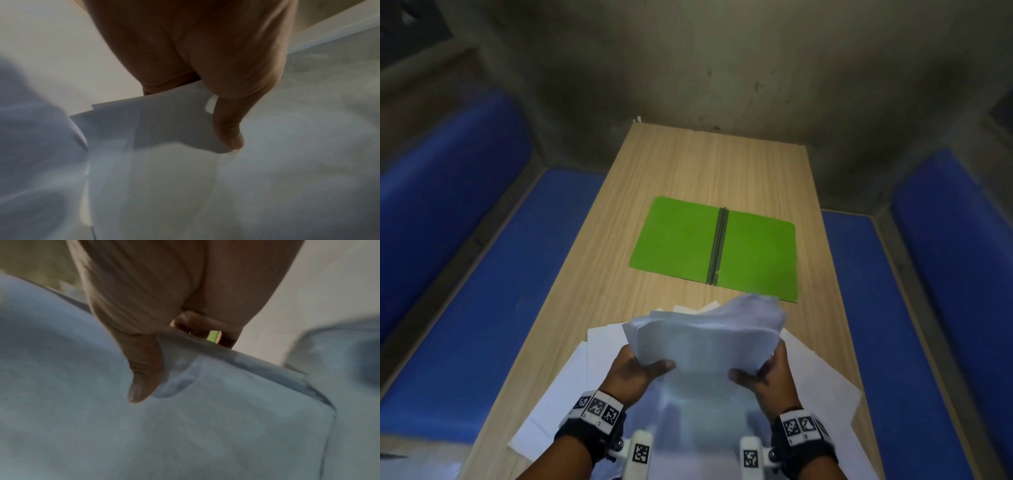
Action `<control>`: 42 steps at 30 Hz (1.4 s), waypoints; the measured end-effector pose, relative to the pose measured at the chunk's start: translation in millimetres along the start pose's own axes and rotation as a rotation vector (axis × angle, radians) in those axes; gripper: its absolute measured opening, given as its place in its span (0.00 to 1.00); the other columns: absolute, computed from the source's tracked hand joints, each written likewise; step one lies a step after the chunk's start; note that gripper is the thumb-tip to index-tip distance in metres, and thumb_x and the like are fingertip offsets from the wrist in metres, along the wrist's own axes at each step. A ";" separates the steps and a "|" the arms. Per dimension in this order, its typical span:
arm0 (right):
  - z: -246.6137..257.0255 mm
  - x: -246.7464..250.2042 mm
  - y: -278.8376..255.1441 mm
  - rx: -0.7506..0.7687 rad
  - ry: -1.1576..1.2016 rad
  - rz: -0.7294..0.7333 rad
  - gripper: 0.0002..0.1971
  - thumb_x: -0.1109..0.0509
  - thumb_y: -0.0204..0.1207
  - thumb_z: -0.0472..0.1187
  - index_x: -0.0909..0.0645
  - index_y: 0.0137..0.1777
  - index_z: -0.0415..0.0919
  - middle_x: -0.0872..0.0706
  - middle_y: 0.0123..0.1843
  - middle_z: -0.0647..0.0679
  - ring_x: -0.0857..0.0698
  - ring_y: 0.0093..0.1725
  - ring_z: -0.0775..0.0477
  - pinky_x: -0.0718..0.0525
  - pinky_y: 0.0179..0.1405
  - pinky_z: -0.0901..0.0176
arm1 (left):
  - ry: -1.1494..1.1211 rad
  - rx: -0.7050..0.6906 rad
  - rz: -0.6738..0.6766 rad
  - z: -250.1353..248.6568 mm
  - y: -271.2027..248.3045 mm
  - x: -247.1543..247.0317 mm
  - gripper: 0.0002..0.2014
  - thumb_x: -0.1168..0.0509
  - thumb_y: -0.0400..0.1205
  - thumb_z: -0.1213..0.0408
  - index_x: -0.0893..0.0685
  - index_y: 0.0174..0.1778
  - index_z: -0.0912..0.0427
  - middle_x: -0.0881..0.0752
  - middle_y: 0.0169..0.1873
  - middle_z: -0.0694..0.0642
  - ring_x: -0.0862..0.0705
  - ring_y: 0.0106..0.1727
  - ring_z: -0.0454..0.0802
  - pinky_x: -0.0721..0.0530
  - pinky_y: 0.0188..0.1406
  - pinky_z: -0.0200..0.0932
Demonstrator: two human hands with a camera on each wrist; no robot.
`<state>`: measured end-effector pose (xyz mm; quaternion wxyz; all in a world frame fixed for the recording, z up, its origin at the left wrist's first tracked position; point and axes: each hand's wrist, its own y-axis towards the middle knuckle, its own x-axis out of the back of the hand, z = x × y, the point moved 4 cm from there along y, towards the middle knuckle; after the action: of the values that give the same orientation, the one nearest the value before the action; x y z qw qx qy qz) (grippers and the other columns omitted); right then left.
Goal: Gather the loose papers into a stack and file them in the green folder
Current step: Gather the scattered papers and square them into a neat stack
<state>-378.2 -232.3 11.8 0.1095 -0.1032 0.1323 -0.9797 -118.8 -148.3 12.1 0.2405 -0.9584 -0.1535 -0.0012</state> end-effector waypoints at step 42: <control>-19.4 4.3 -20.5 -0.068 -0.136 -0.206 0.11 0.20 0.69 0.39 0.17 0.47 0.50 0.12 0.43 0.52 0.15 0.40 0.59 0.18 0.40 0.67 | 0.196 -0.058 -0.144 2.7 -9.3 -20.9 0.17 0.22 0.75 0.53 0.14 0.28 0.60 0.09 0.26 0.57 0.15 0.25 0.46 0.18 0.28 0.42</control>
<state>-390.6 -209.5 0.0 0.0135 -0.1859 0.1465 -0.9715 -141.6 -145.4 12.4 0.2256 -0.9468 -0.1976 -0.1169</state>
